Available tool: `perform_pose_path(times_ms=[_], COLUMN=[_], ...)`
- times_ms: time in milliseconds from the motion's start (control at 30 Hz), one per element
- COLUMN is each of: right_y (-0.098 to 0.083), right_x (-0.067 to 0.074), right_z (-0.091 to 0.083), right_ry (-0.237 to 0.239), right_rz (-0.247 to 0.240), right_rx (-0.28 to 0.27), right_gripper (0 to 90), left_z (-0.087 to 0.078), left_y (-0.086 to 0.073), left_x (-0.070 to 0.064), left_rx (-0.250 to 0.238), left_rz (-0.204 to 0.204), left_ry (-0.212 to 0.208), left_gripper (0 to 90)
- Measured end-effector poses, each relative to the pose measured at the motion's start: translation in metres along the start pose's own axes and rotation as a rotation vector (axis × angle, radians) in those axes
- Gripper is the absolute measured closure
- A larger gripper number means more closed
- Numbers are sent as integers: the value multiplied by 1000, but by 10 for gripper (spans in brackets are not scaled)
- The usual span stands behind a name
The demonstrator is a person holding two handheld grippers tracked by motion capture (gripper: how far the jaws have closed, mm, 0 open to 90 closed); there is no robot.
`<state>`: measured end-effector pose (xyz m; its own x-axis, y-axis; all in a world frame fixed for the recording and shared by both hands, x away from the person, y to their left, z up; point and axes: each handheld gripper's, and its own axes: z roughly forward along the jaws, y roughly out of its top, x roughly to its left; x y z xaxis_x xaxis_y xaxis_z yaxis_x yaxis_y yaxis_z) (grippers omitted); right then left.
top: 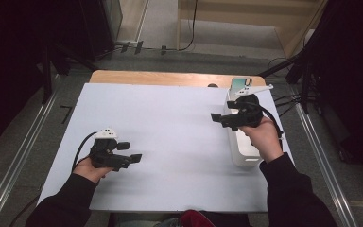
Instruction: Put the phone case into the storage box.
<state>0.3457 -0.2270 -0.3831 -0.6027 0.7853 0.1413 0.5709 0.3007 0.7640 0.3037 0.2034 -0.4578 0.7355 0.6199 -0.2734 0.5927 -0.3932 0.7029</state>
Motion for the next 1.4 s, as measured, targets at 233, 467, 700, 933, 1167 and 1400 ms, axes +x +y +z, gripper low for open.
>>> perform_pose_path(times_ms=[233,467,700,933,1167,1400], right_y=[-7,-16,-22,-31,-43,-51], right_x=[9,16,22,28,33,39], right_z=[-2,-4,-6,-6,-6,-6], right_ry=[20,39,72,107,125,143], right_rz=[-3,-24,-37,-37,-57,-69], right_rx=[17,20,12,27,26,27], right_gripper=[136,136,137,137,137,137], left_z=[0,0,0,0,0,0], left_y=[0,0,0,0,0,0], left_x=[0,0,0,0,0,-1], left_rx=[5,6,6,7,4,4], left_rz=[4,10,10,10,10,10], left_ry=[0,-4,-6,-8,-13,-14], left_gripper=[246,246,246,246,246,246])
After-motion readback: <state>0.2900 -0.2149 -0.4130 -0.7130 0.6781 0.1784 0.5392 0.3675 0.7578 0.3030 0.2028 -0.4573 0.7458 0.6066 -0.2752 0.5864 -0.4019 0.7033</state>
